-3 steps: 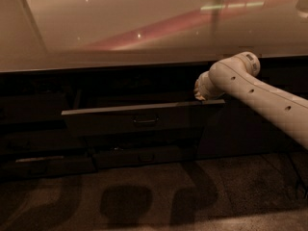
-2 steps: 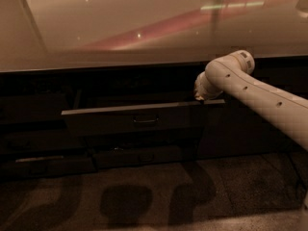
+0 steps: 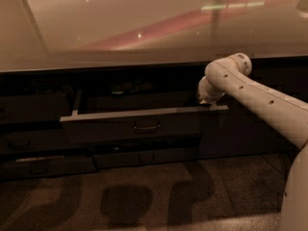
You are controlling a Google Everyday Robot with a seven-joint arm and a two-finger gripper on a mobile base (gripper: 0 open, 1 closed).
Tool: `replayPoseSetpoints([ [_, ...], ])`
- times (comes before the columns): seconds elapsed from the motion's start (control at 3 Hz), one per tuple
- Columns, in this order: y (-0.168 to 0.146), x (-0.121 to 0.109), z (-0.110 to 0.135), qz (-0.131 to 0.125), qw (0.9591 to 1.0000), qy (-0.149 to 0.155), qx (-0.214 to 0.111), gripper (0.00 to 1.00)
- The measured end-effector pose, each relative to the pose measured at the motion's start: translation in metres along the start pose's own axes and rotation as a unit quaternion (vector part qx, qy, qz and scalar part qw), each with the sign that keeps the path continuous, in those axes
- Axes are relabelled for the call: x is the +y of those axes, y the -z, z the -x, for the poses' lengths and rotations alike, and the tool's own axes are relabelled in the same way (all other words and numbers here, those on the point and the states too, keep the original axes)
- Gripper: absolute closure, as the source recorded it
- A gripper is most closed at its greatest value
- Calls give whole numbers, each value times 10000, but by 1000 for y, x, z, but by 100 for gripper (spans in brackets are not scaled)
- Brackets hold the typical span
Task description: Open top drawer
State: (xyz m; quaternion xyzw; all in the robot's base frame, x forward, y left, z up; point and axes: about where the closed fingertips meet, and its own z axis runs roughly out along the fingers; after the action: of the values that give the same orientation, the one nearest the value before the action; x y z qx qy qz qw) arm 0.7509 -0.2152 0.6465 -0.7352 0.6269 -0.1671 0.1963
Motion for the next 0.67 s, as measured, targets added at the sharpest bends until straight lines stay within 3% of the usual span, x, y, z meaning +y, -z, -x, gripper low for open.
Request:
replayPoseSetpoints([
  [0.33,0,0,0,4,10000,1,1,81],
  [0.67,6,17,3,23,9997,139,181,58],
])
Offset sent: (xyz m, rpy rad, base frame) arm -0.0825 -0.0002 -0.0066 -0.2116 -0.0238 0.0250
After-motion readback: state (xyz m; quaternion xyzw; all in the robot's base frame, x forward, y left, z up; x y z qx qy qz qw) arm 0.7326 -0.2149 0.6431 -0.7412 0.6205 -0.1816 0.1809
